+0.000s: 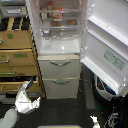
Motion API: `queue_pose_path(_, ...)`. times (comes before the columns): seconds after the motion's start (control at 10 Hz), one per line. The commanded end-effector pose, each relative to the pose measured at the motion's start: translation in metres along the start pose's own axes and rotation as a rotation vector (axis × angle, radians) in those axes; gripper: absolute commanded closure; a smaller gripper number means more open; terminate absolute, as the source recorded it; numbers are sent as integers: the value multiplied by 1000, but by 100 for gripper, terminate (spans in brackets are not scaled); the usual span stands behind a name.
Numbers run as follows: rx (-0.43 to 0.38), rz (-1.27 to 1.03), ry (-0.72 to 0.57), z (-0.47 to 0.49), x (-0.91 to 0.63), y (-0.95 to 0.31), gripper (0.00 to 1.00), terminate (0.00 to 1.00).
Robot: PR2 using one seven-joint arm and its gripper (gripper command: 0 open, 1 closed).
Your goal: Opening the fridge
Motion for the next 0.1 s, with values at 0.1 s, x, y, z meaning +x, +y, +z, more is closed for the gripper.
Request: queue_pose_path(0.1, 72, 165, 78, -86, -188, 121, 0, 100)
